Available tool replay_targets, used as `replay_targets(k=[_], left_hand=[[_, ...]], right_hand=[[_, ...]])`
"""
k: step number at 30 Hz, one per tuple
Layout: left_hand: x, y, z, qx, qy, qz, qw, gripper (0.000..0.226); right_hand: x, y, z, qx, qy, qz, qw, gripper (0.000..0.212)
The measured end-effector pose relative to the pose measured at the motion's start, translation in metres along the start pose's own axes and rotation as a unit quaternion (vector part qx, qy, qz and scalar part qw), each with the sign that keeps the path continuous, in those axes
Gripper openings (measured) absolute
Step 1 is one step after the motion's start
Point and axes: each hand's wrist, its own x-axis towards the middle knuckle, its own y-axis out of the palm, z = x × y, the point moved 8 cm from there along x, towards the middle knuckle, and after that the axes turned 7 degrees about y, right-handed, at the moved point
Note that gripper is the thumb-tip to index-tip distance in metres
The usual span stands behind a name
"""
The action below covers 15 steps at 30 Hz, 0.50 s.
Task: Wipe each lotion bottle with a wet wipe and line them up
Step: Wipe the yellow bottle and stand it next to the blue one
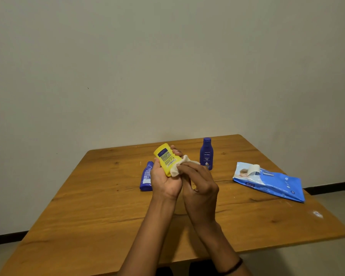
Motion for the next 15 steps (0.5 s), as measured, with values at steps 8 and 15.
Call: replay_targets(k=[8, 15], left_hand=[[-0.003, -0.007, -0.002, -0.003, 0.001, -0.027, 1.0, 0.05], [-0.007, -0.021, -0.016, -0.018, 0.061, -0.076, 0.995, 0.055]], right_hand=[[-0.004, 0.003, 0.005, 0.025, 0.048, 0.006, 0.999, 0.028], [0.019, 0.0, 0.001, 0.004, 0.025, 0.038, 0.999, 0.026]])
